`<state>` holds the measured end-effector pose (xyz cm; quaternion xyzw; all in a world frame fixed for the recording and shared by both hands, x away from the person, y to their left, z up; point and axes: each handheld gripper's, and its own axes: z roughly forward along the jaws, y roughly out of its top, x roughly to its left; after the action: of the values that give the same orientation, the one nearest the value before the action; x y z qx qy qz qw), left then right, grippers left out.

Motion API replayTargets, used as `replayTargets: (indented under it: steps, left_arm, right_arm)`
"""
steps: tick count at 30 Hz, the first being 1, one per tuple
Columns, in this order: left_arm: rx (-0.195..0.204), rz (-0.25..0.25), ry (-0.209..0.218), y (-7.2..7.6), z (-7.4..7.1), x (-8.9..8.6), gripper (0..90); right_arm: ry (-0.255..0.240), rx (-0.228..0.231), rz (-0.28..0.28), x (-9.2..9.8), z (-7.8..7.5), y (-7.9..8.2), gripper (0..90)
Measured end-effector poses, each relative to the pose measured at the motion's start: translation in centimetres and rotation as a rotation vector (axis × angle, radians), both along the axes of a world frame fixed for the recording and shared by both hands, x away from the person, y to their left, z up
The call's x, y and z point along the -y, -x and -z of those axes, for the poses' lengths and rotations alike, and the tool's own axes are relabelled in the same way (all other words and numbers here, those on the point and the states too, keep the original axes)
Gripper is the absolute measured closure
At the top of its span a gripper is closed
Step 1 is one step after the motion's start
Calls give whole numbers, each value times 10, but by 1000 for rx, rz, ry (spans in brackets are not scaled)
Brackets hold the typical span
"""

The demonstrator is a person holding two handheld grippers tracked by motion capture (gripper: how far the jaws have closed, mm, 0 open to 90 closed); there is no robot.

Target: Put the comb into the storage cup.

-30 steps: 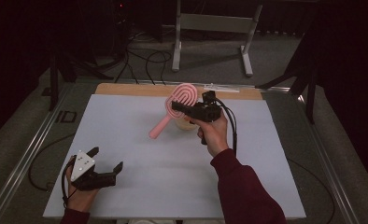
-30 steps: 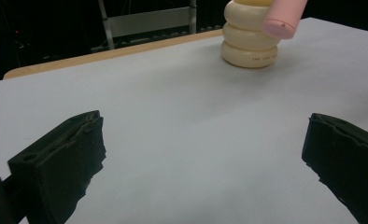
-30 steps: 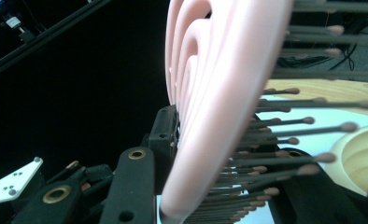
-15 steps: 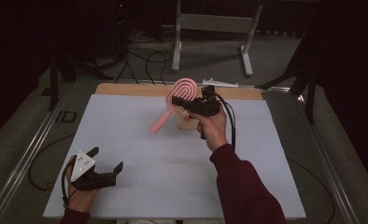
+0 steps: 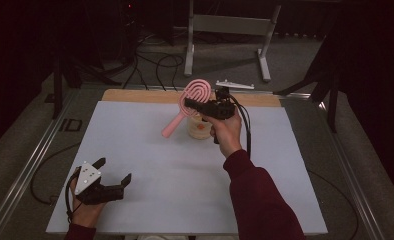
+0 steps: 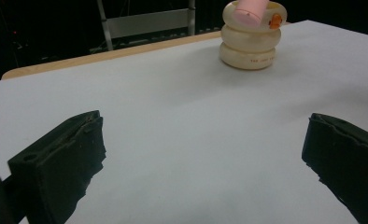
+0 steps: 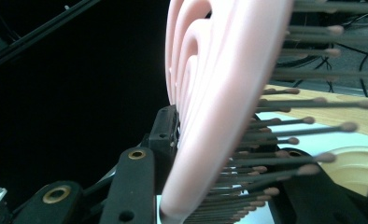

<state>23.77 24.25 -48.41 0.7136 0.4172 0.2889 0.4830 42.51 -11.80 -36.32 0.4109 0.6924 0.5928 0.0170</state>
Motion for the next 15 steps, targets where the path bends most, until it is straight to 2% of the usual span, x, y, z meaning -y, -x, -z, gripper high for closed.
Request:
replayTargets:
  steps: [15]
  left_arm:
    - [-3,0,7,0,1,-2,0]
  right_arm:
    - [34,19,42,2,-5,-13,640]
